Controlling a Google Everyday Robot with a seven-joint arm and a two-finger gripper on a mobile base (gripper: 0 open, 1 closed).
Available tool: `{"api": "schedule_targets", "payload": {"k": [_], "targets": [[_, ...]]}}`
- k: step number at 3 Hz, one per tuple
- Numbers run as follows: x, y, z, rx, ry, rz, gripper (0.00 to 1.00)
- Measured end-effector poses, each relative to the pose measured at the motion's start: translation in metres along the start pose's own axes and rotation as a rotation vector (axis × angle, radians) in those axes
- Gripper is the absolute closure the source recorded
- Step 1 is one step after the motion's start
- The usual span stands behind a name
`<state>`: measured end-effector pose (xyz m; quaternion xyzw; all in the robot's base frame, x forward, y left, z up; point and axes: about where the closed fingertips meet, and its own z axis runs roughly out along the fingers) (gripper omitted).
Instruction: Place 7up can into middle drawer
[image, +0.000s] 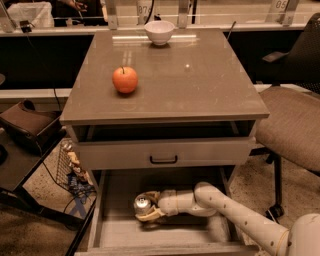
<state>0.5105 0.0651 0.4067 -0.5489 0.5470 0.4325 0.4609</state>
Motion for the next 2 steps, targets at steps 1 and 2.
{"api": "schedule_targets", "payload": {"k": [1, 2], "targets": [[-0.0003, 0.0000, 0.0000, 0.000, 0.000, 0.000, 0.38], [-0.0005, 0.0001, 0.0001, 0.000, 0.000, 0.000, 0.14]]}}
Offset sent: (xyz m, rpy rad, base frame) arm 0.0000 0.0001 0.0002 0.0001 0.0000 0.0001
